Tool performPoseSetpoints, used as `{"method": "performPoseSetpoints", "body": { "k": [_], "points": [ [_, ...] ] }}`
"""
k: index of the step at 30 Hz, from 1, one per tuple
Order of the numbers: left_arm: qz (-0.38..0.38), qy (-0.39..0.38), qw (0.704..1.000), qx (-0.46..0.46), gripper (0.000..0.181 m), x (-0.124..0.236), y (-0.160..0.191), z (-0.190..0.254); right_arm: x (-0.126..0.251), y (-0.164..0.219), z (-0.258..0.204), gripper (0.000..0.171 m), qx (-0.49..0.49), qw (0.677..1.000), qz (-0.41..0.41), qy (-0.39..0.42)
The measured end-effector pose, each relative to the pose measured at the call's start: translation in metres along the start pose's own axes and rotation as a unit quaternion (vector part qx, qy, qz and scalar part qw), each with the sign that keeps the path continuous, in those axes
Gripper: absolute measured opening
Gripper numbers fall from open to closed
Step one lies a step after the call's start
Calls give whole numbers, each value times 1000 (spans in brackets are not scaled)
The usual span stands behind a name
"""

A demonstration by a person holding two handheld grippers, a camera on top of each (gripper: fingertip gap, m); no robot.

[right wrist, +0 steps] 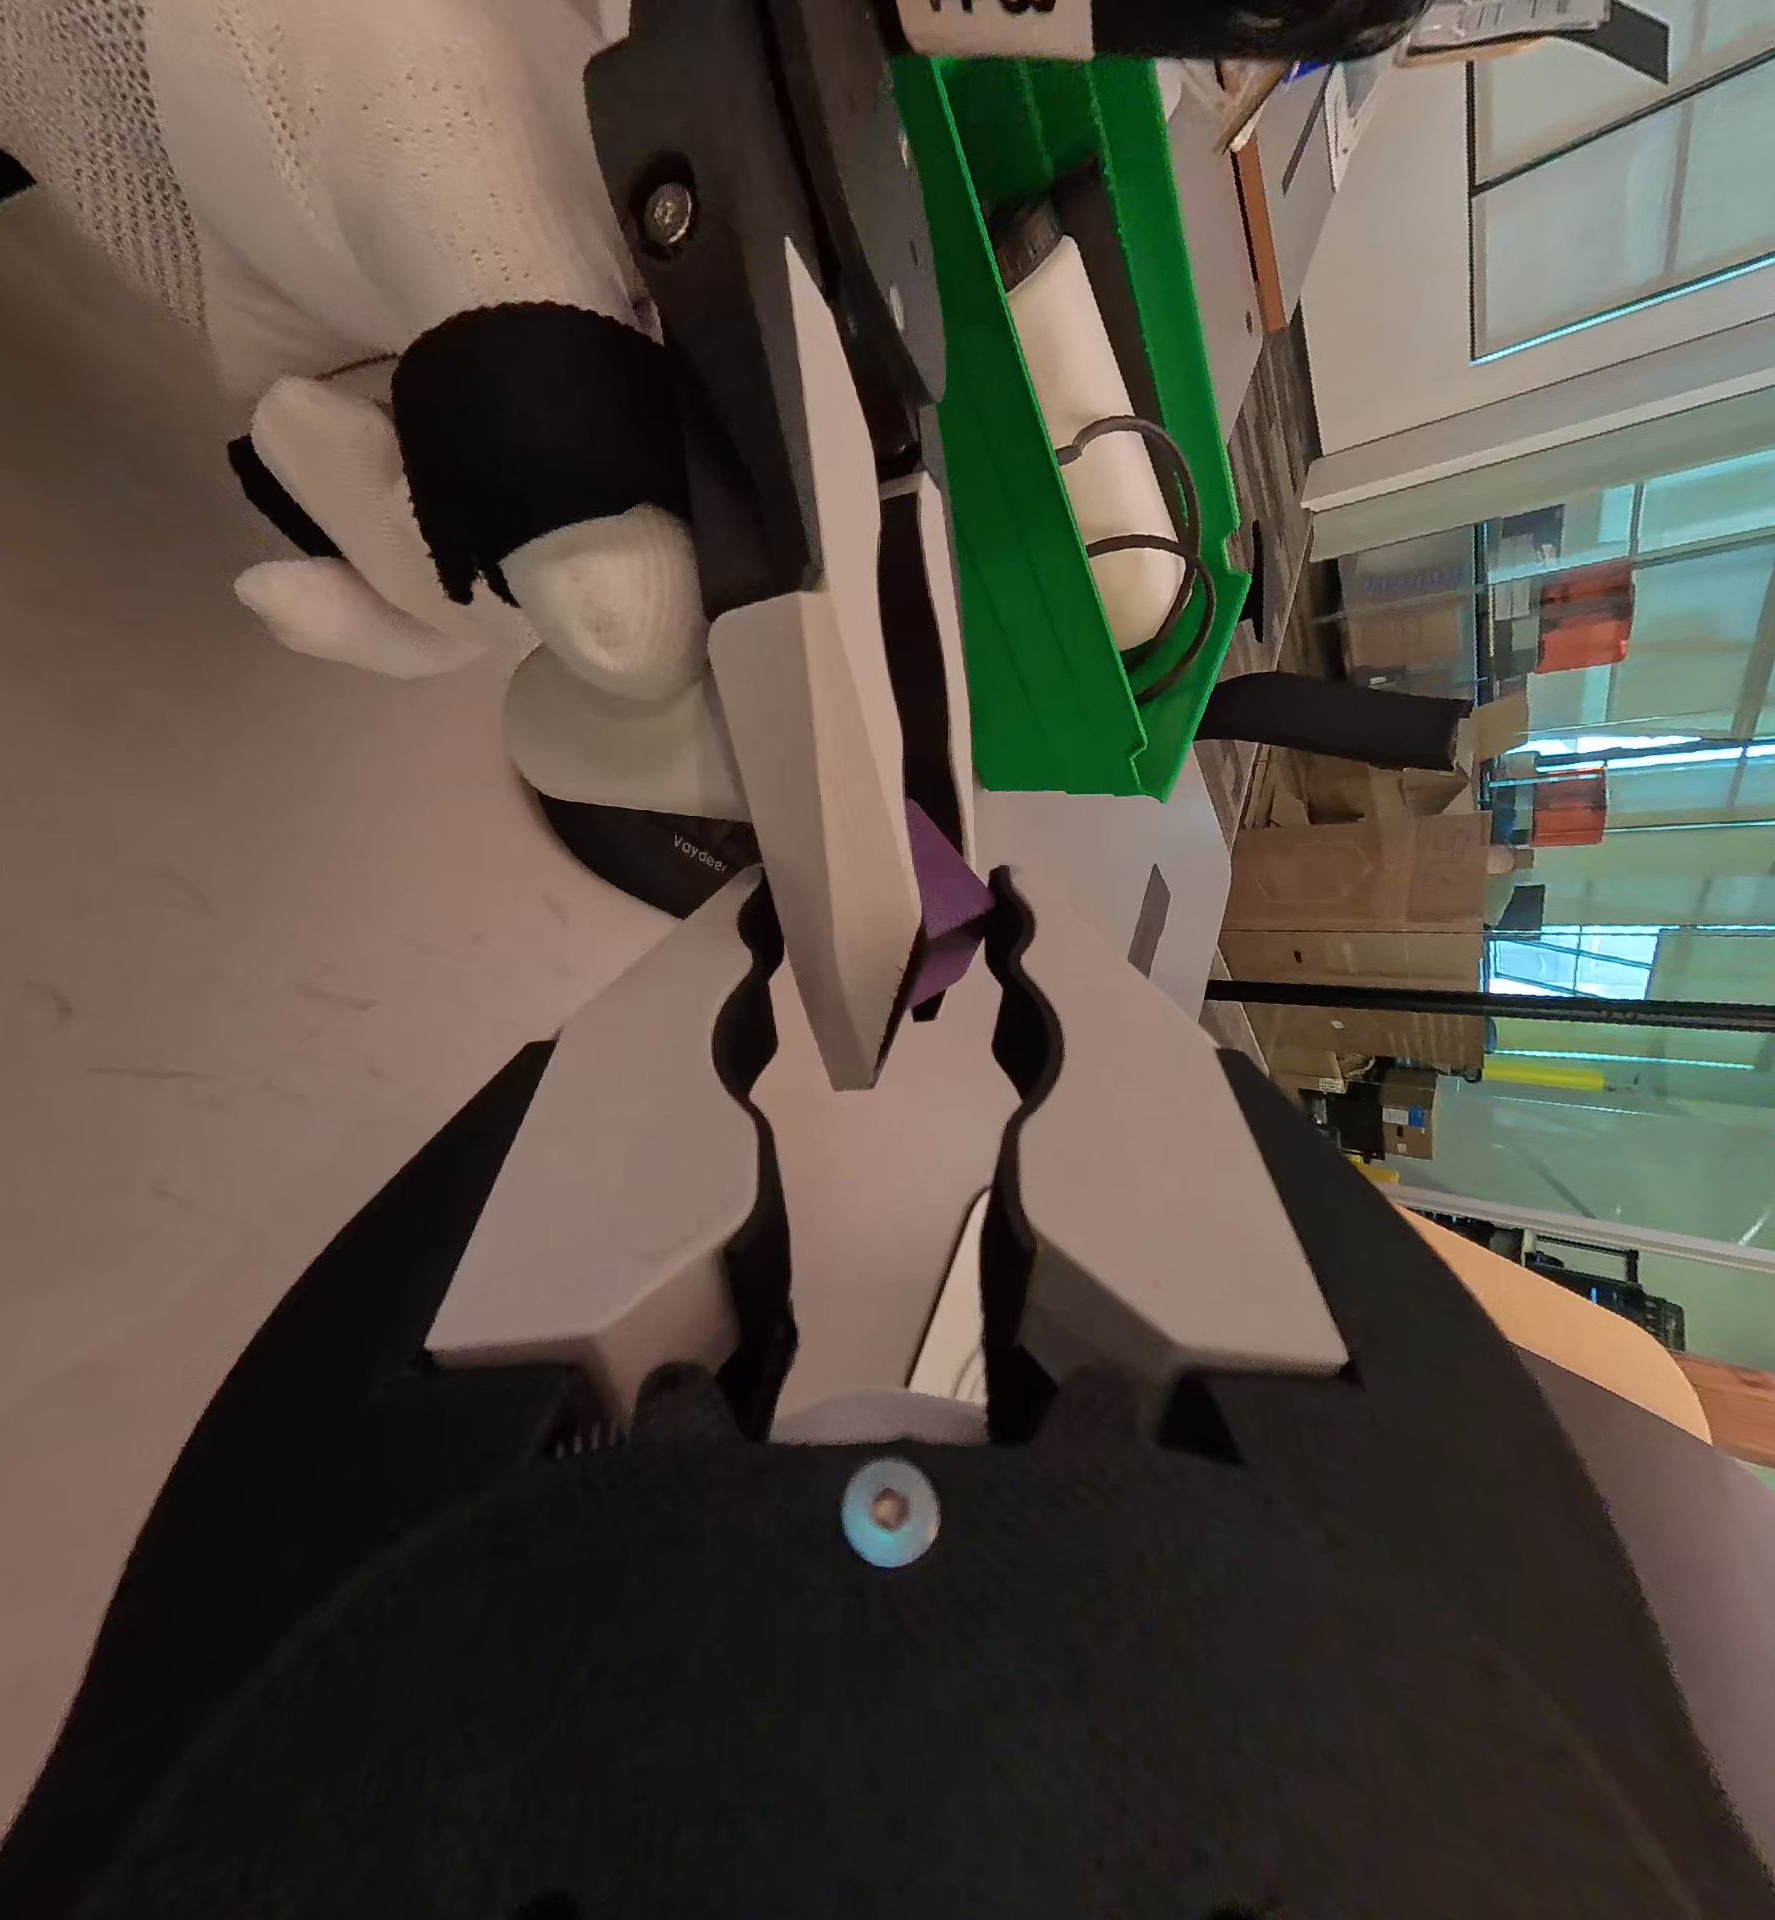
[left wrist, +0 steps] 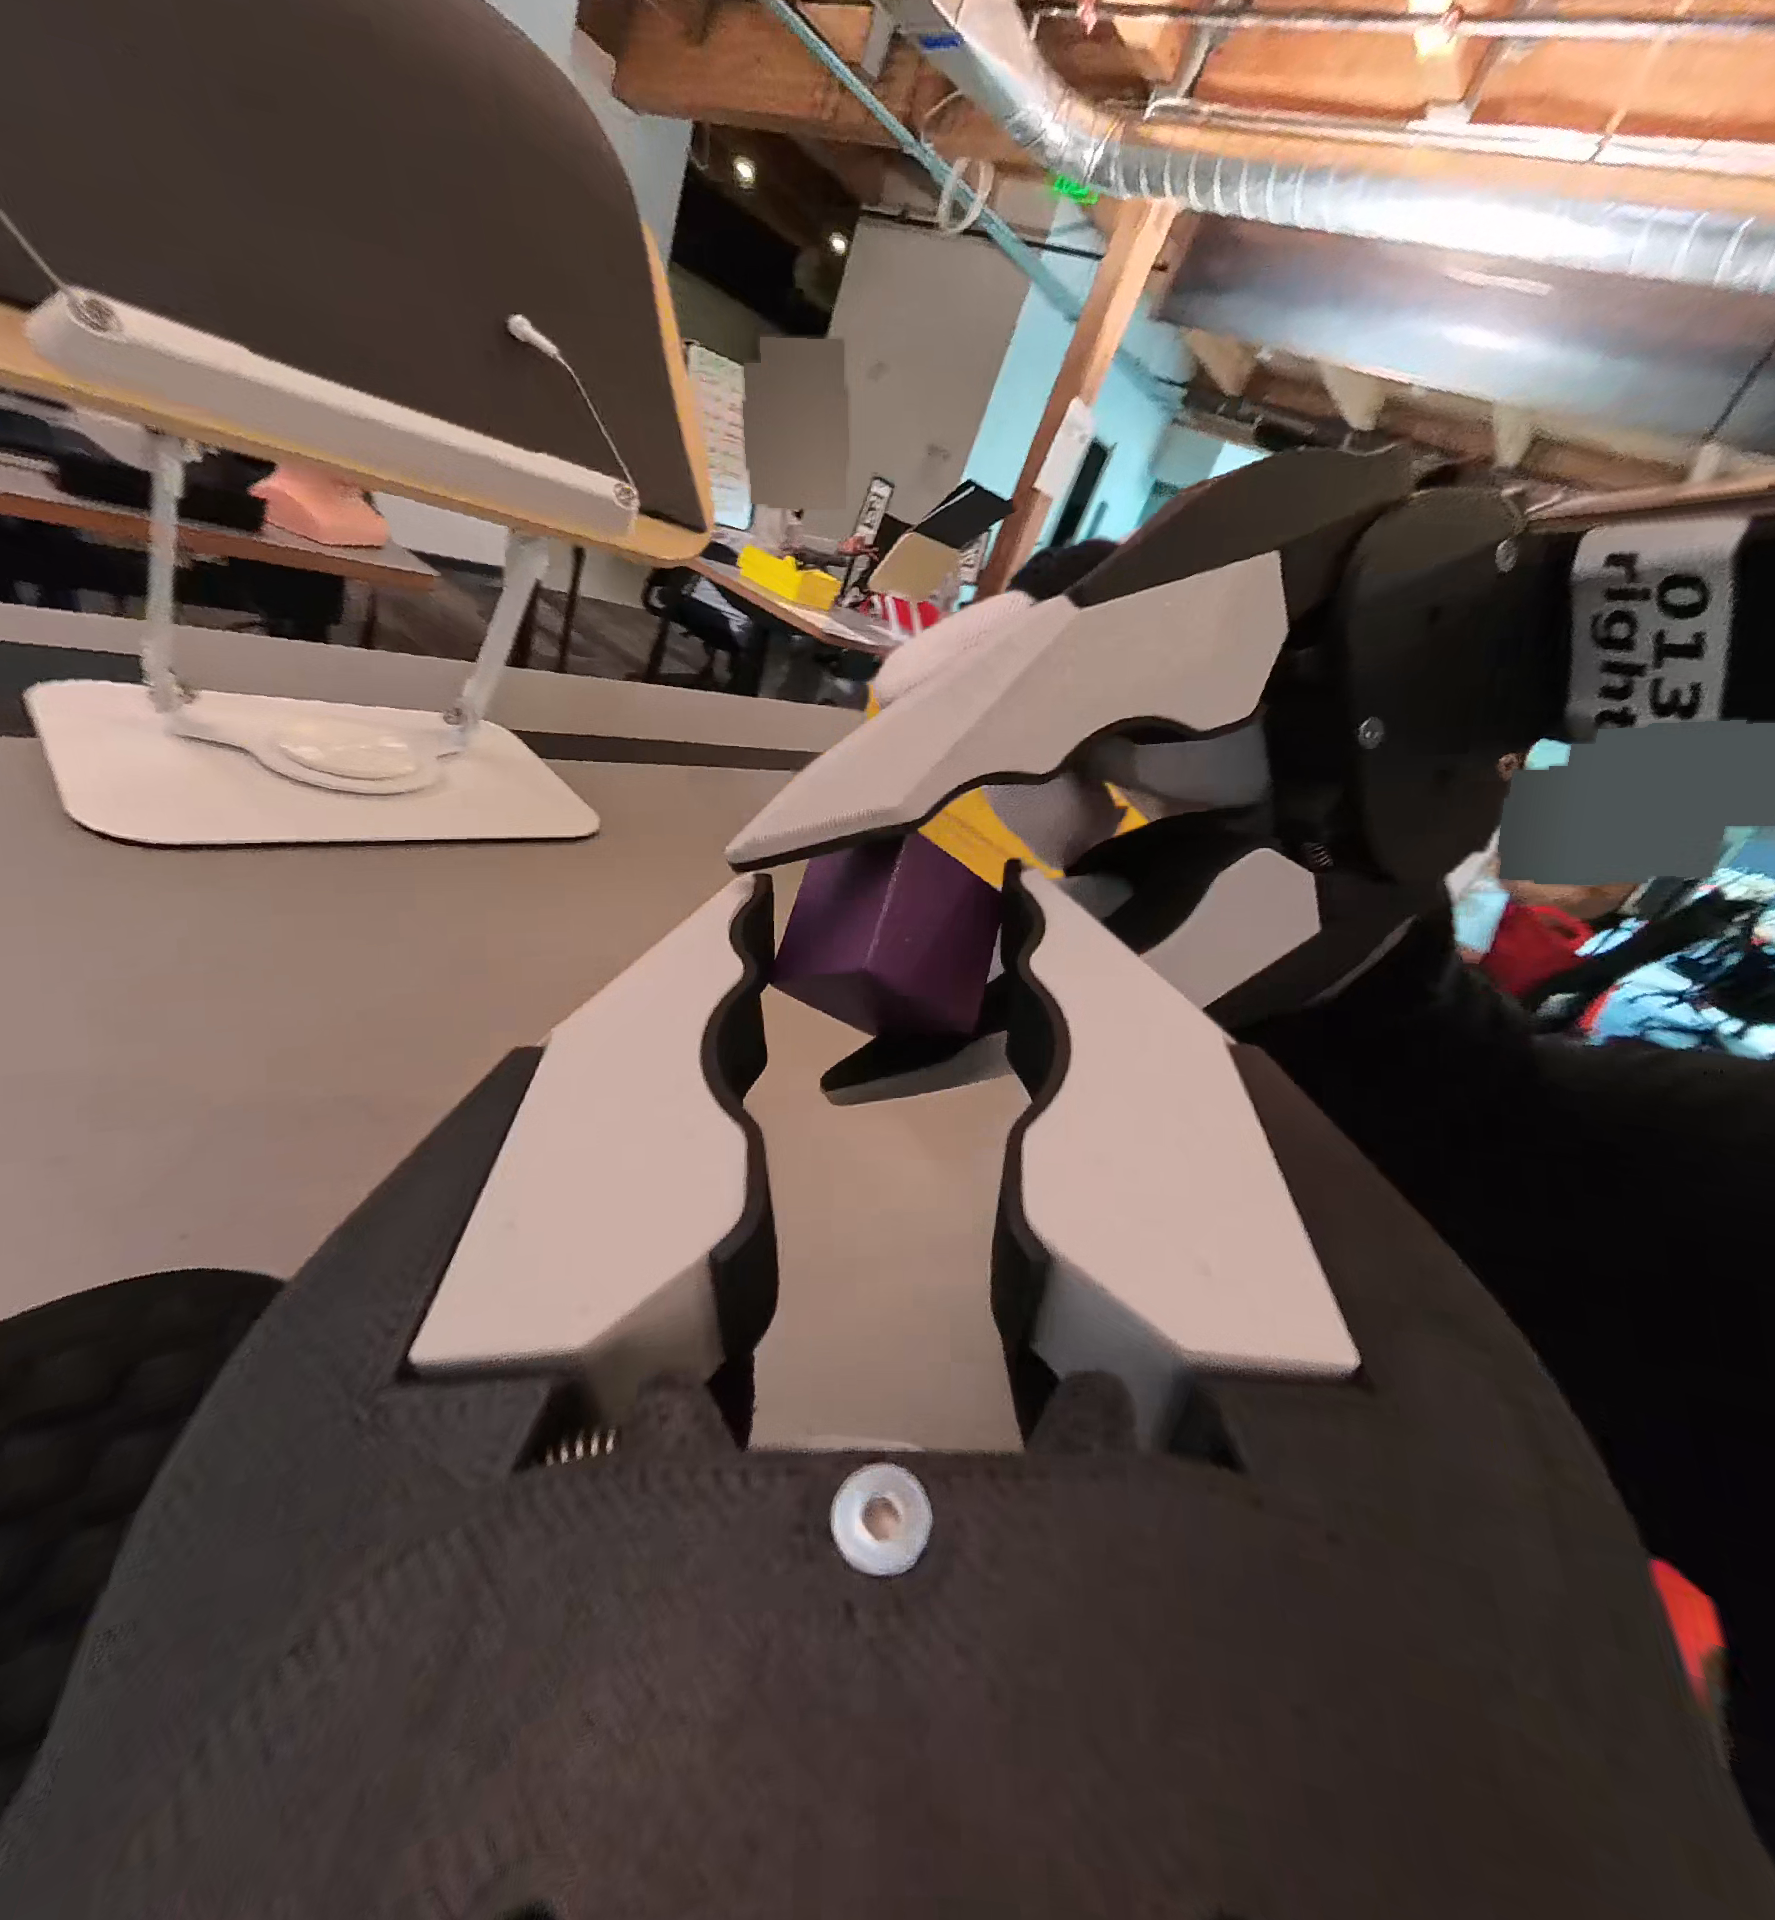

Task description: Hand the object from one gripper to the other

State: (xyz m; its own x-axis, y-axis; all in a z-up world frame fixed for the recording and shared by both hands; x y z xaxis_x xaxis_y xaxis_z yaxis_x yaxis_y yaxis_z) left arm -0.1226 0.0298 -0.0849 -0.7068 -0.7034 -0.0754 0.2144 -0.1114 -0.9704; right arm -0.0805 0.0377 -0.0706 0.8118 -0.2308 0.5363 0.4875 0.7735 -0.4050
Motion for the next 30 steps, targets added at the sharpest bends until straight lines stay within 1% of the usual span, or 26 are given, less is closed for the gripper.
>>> {"method": "performPoseSetpoints", "body": {
  "k": [3,9,13,19,30],
  "points": [
    [-11,-21,999,-29,40,0,0,0,0,1,0,38,5,1000,-2,4],
    [-14,-37,998,-40,41,1,-3,-1,-1,-1,1,38,25,999,-11,26],
    [-16,-66,996,-63,43,4,-6,-2,0,3,6,38,36,998,-30,52],
    [-19,-92,992,-89,41,5,-10,-1,0,1,10,37,48,995,-39,79],
    [-9,-94,990,-101,40,7,-11,-1,0,-1,11,37,55,994,-36,91]
  ]
}}
Point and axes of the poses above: each gripper's, where its closed fingertips meet, x back along the fingers, y out of its underside, z = x × y across the jaws, the point moved 5 cm from there along x, back along the fingers, and after that the axes turned 7 degrees about -x, right-handed, at the moved point
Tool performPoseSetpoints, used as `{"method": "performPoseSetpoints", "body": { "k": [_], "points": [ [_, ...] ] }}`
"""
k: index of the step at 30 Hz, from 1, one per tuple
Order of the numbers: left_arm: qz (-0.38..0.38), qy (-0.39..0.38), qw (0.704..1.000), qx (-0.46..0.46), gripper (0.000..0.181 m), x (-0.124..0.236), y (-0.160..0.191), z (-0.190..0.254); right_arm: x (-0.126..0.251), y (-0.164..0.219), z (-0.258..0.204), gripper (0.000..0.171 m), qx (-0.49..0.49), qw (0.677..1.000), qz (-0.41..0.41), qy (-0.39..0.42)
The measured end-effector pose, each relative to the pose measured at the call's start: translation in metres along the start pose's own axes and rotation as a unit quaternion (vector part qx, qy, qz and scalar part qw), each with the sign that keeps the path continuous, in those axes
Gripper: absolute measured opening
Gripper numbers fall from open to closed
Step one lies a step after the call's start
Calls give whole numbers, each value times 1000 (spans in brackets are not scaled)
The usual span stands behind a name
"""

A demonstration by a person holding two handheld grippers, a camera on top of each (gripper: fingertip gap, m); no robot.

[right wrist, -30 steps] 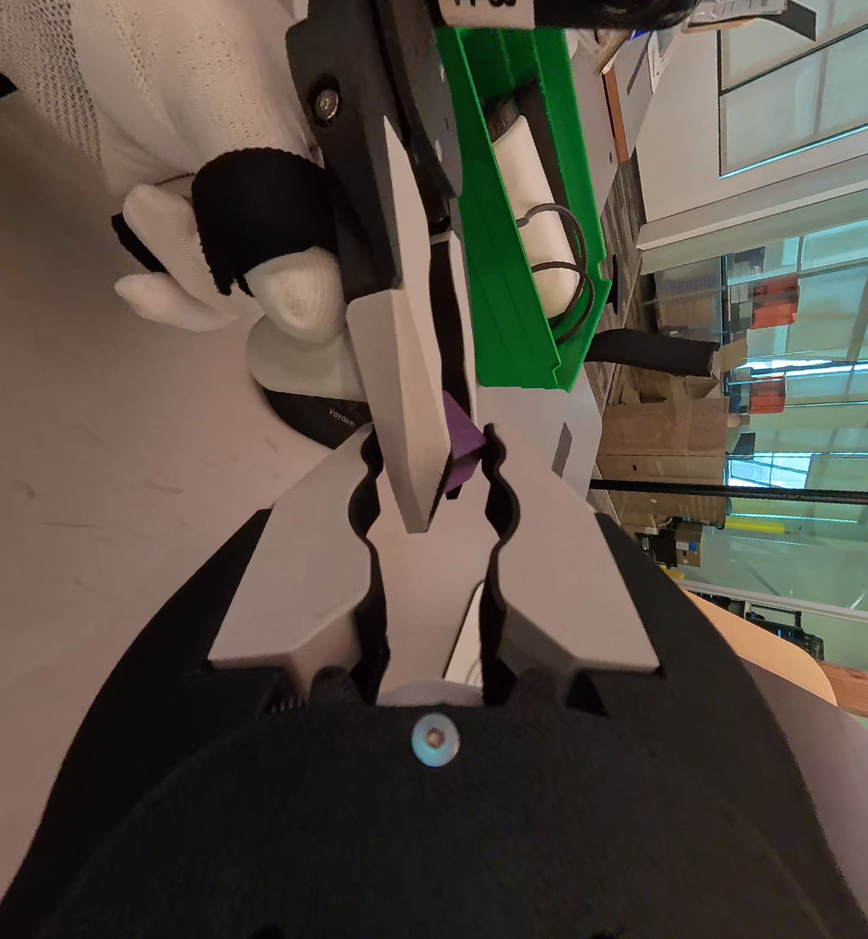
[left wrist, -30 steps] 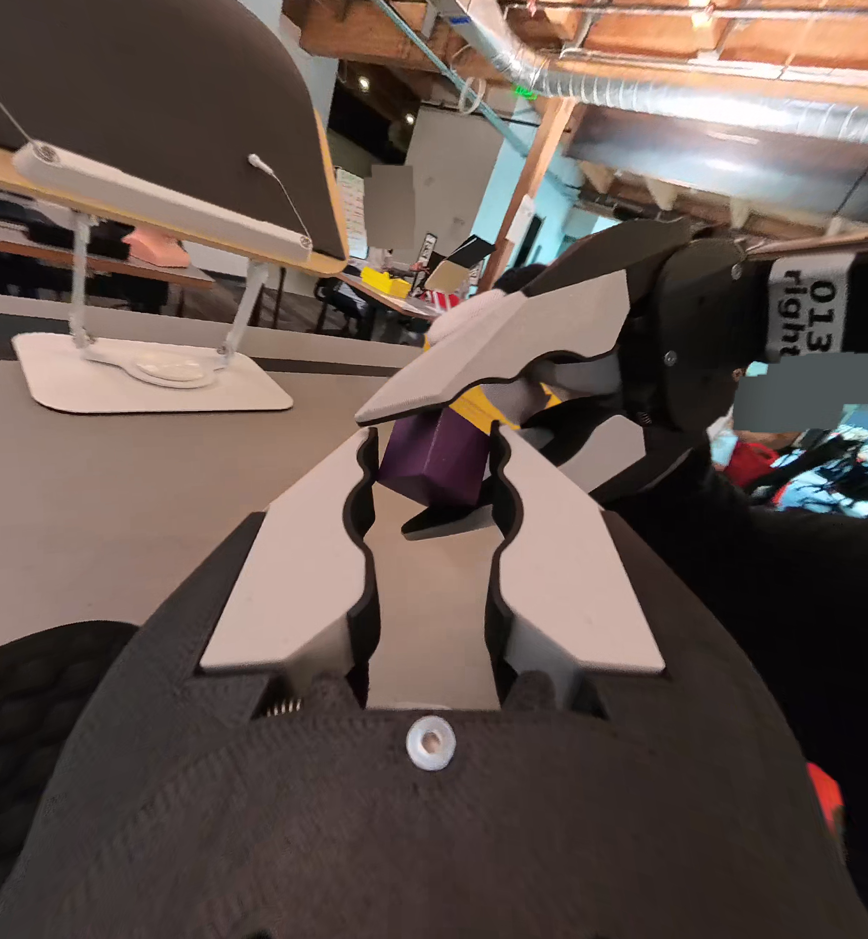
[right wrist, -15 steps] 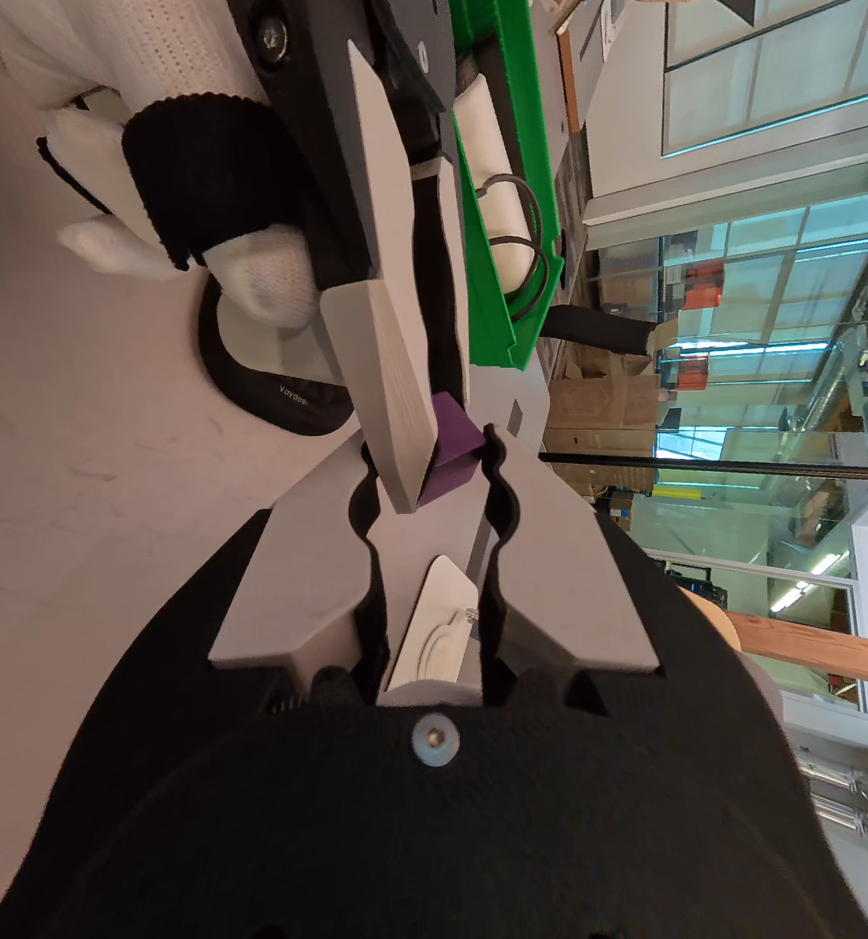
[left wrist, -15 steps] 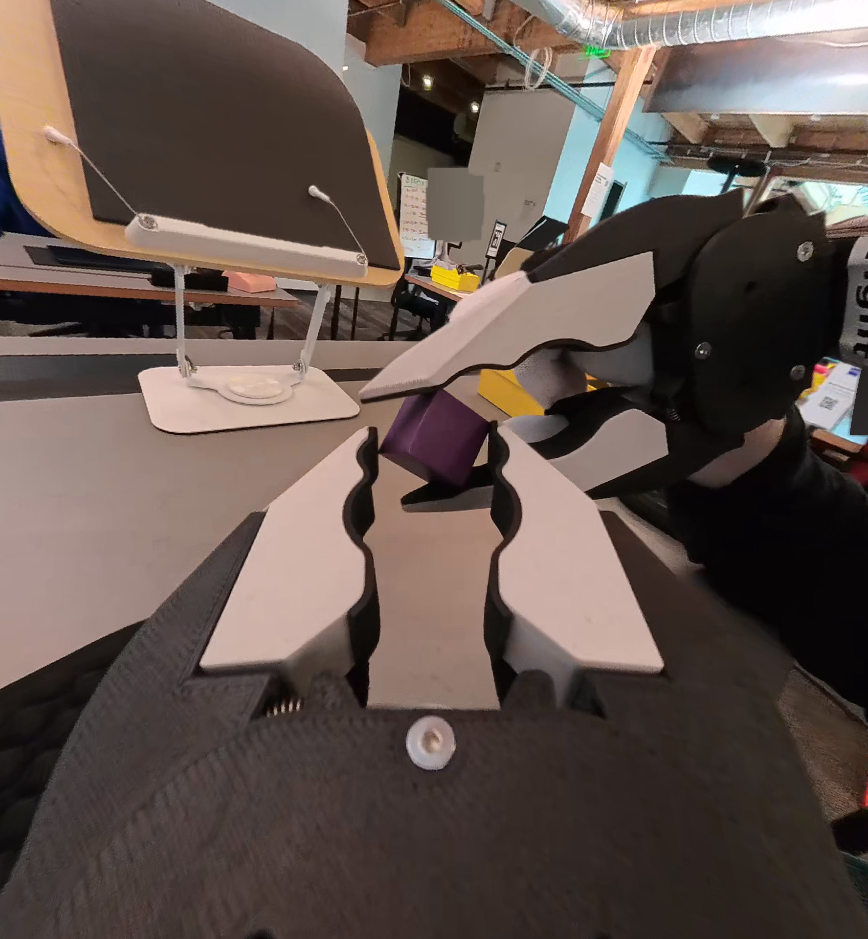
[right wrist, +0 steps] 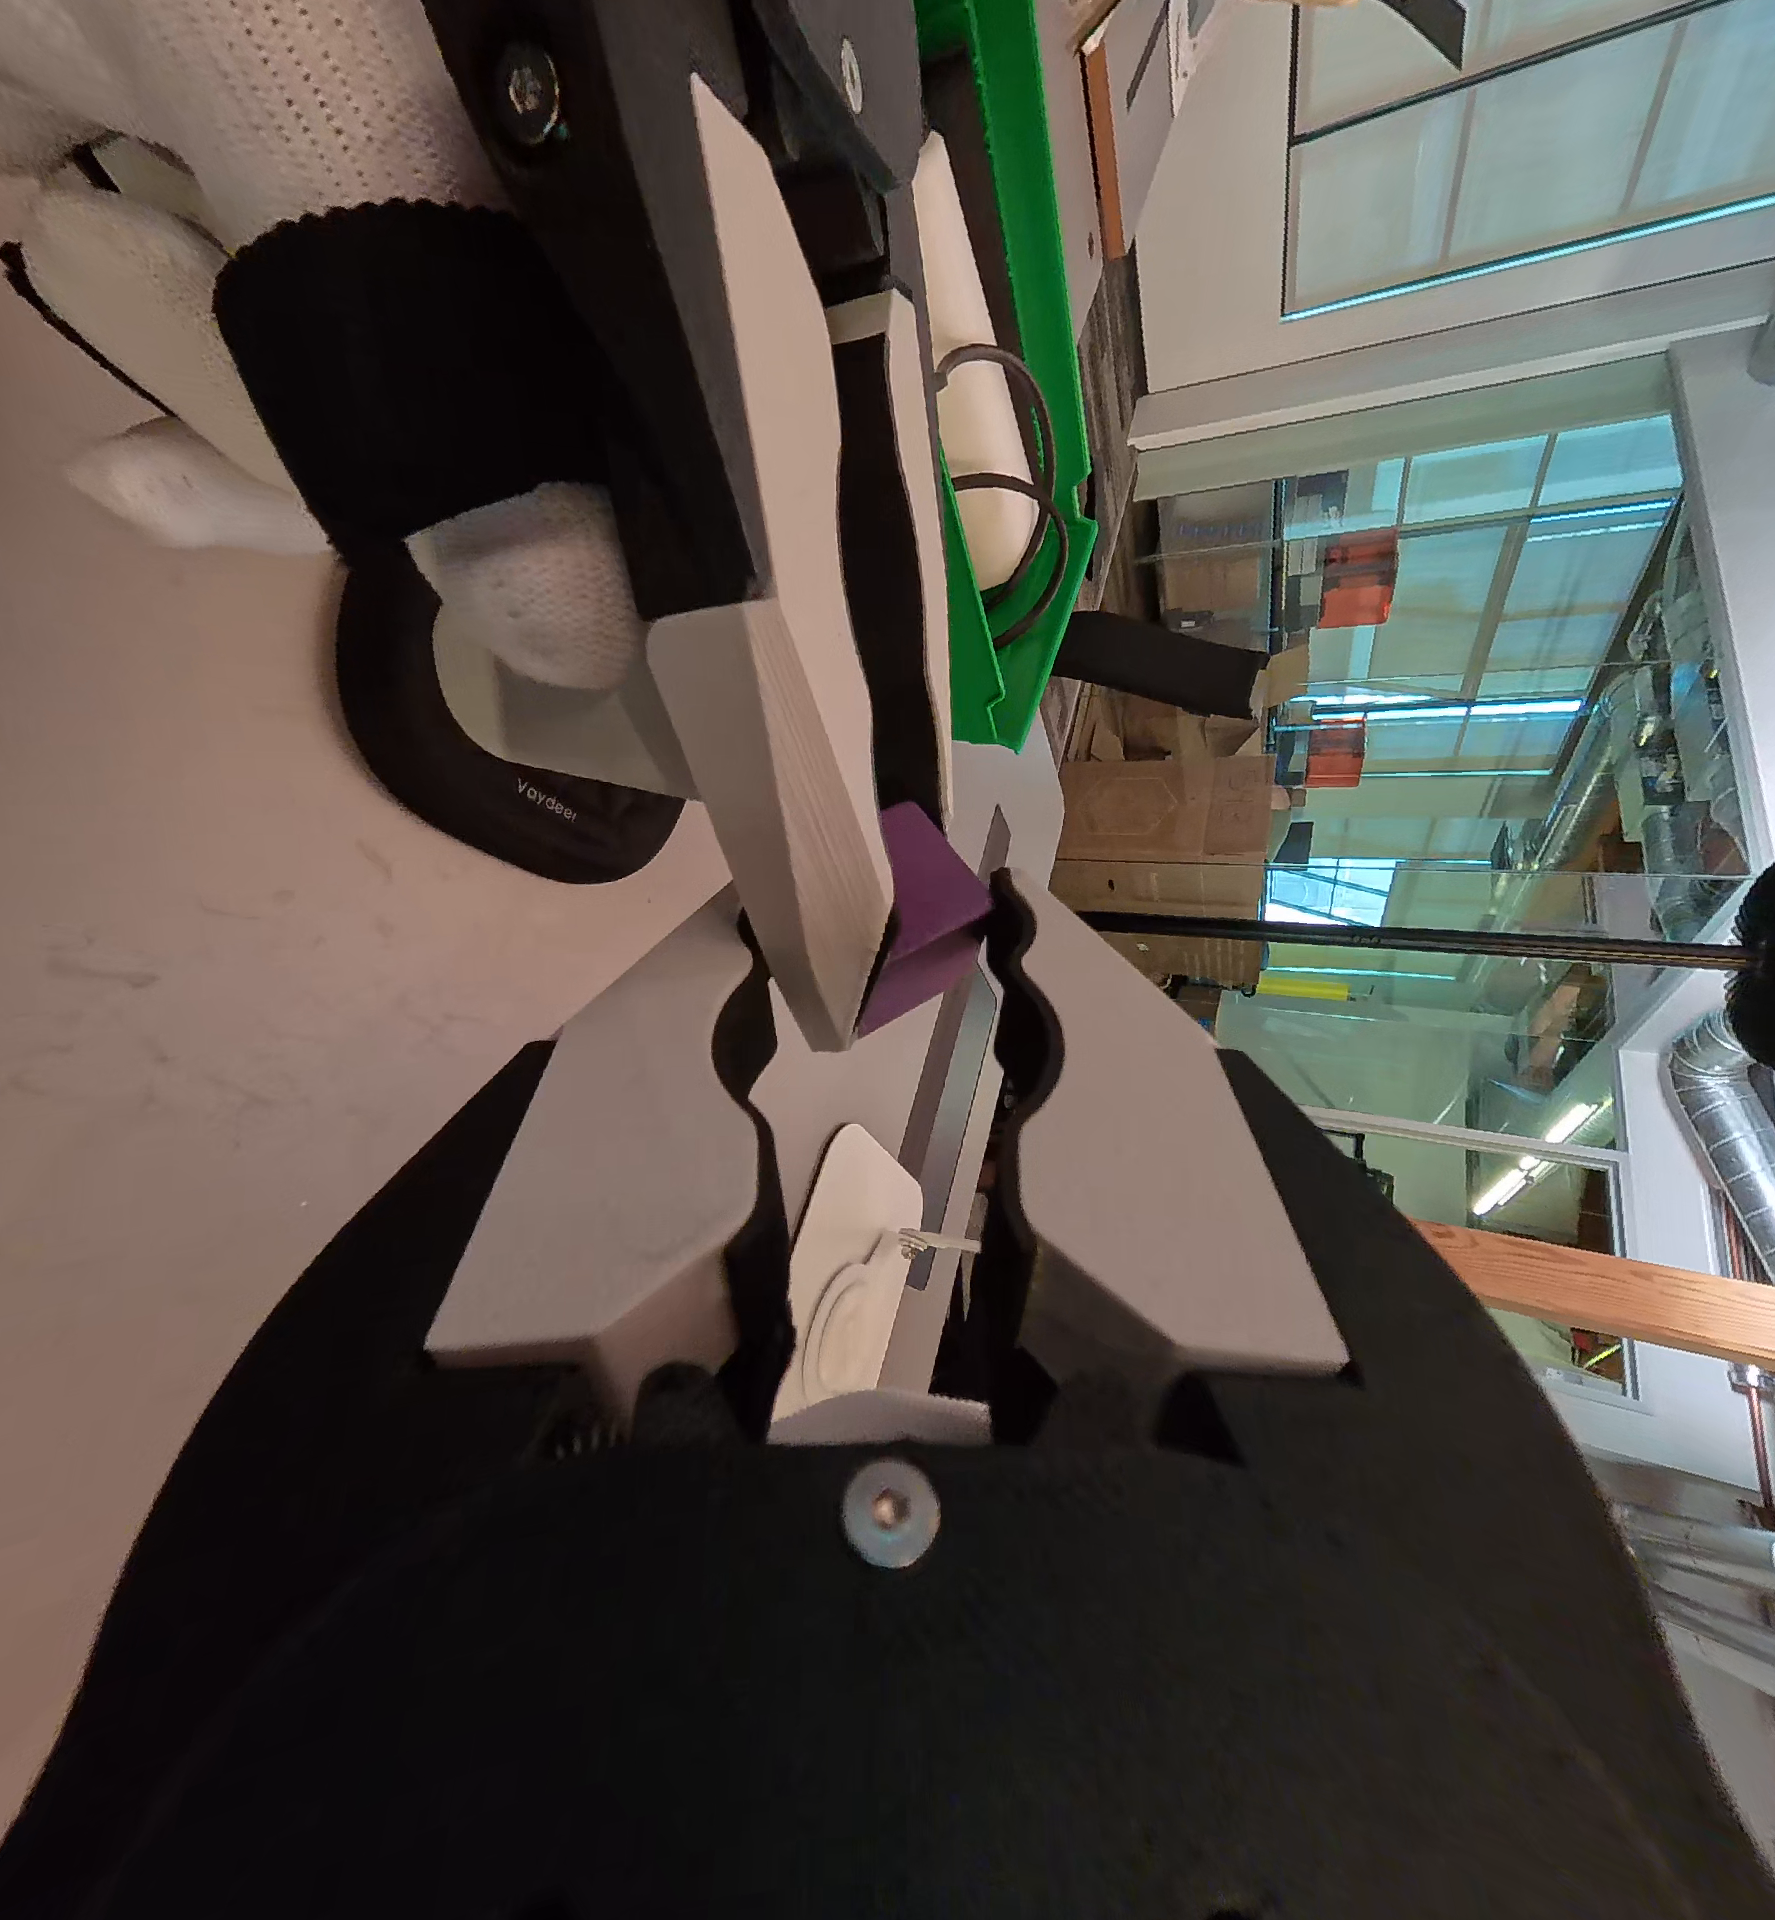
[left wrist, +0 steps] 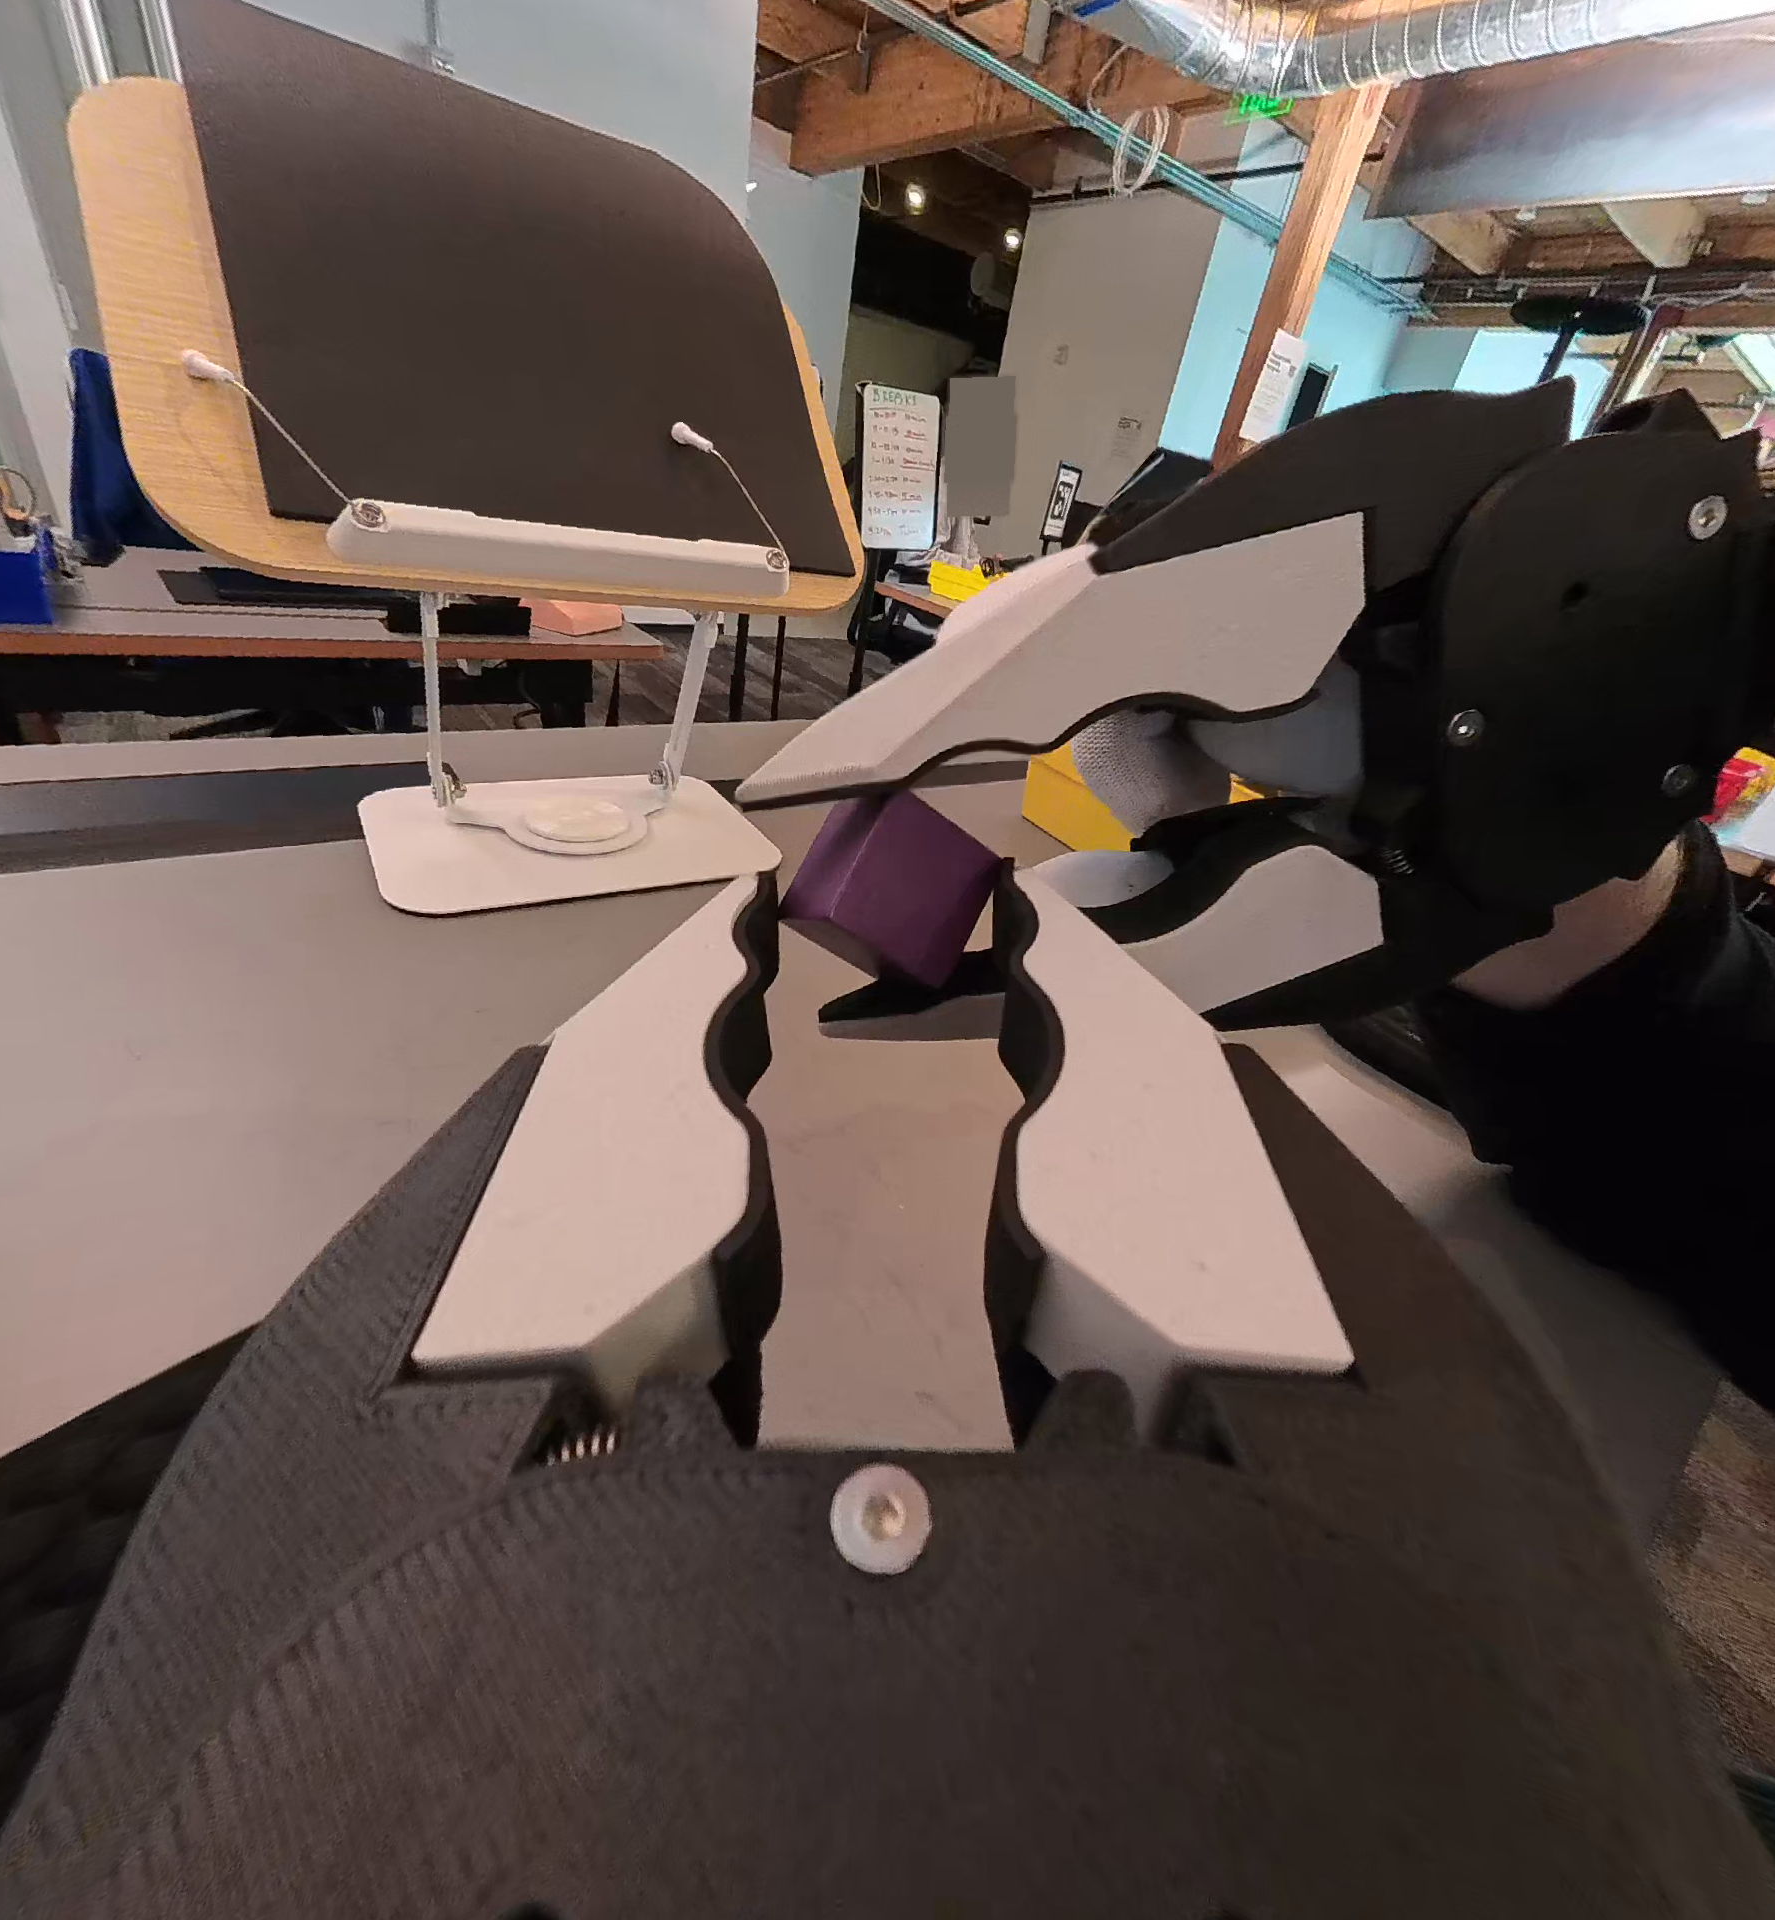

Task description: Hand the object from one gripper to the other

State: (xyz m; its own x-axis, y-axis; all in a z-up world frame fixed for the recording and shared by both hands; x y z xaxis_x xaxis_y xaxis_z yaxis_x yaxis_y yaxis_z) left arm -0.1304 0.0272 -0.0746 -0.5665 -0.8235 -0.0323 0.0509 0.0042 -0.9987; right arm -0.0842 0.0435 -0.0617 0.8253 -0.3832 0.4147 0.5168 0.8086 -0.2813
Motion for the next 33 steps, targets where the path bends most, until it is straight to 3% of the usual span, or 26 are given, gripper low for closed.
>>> {"method": "performPoseSetpoints", "body": {
  "k": [33],
  "points": [
    [62,50,996,33,38,6,-5,1,3,-5,3,45,1,999,32,11]
  ]
}}
Point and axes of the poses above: each gripper's, where its closed fingertips meet, x back along the fingers, y out of its underside, z = x × y across the jaws, the point moved 5 cm from there along x, back along the fingers, and after that the axes turned 7 degrees about -x, right-handed, at the moved point
